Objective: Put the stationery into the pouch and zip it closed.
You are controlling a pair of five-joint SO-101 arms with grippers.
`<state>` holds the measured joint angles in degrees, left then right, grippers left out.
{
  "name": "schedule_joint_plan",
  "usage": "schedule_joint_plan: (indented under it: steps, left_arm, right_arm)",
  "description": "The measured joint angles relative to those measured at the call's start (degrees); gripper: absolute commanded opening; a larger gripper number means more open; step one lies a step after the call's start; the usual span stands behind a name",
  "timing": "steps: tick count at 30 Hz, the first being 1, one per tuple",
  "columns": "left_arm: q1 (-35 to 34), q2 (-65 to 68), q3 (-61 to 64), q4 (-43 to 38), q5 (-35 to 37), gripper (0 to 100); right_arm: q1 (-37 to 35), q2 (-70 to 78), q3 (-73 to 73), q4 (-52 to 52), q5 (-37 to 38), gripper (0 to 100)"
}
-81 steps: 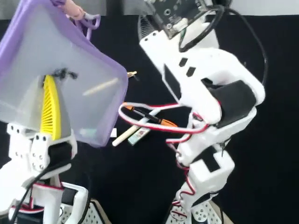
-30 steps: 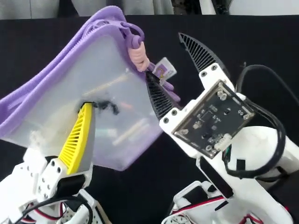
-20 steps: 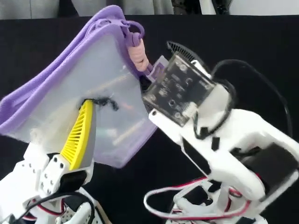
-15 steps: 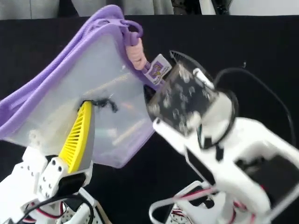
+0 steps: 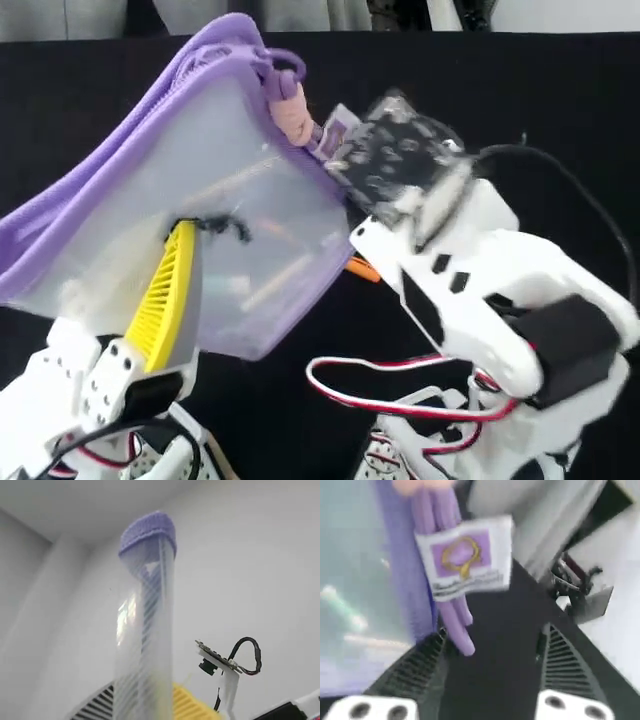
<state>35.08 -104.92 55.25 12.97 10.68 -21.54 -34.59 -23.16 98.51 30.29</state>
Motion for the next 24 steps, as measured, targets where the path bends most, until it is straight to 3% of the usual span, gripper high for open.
schedule_joint_plan:
  steps: [15,24]
  left_arm:
    - [0.00,0.00,0.00,0.00,0.00,3]
    - [0.26,0.00,0.70,0.00,0.00,3]
  right_arm:
    - [-0.35,-0.09,1.93,-10.11,0.44,26.1]
    - [-3.25,0.00,3.69,-15.65,-3.60,26.0]
